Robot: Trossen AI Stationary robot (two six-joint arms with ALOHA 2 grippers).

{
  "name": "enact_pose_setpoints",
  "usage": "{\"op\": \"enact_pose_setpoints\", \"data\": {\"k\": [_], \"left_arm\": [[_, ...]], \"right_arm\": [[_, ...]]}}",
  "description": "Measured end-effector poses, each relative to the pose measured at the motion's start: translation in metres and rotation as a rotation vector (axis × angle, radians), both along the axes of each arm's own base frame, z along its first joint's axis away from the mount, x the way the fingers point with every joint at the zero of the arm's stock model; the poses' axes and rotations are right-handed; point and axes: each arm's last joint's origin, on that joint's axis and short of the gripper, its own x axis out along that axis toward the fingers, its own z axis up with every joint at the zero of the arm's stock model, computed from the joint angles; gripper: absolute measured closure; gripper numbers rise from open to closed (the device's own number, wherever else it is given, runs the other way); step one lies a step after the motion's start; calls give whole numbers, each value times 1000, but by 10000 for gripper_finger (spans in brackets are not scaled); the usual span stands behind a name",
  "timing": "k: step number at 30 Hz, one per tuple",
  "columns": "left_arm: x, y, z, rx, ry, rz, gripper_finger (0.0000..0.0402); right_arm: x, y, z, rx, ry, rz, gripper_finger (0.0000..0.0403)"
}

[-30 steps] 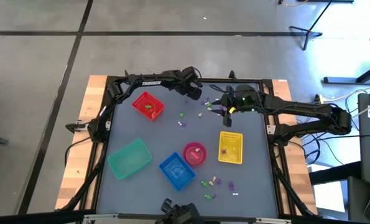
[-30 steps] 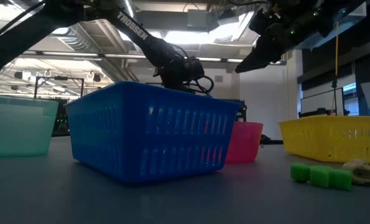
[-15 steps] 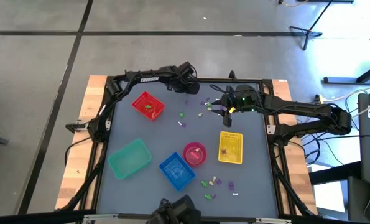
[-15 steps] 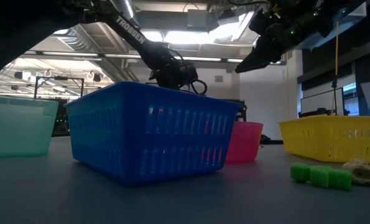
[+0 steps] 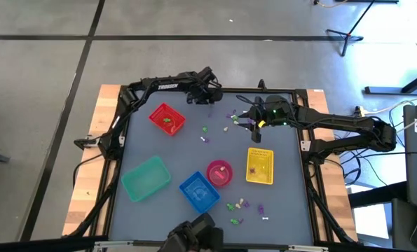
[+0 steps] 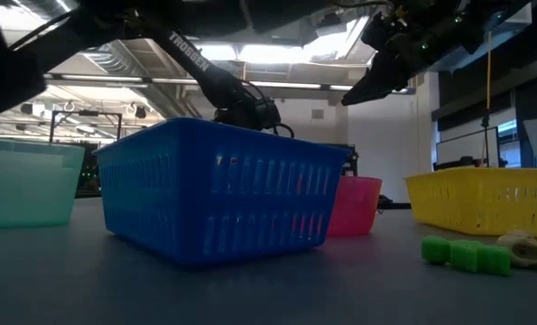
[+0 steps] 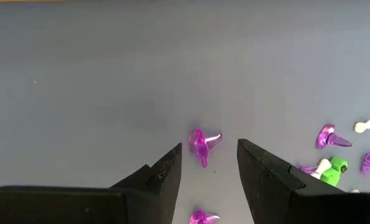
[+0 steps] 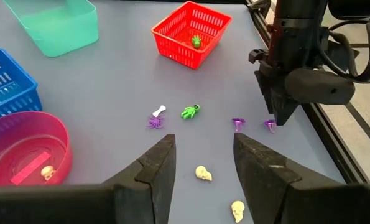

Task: Sort Halloween decoration
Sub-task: Put the violet witch hat toy into the blue bin

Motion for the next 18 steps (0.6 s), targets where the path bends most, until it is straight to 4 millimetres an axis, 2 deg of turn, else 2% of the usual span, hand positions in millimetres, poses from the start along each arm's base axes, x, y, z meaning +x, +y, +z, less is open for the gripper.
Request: {"op": "enact_pose_setpoints", "data": {"k": [6, 18], "left_arm": [[-2, 2, -5, -89, -28, 31, 262], [-4, 5, -5, -119, -30, 110, 269]], "right_arm": [[0, 0, 0, 0, 0, 0, 244], [0, 0, 0, 0, 0, 0, 244]]}}
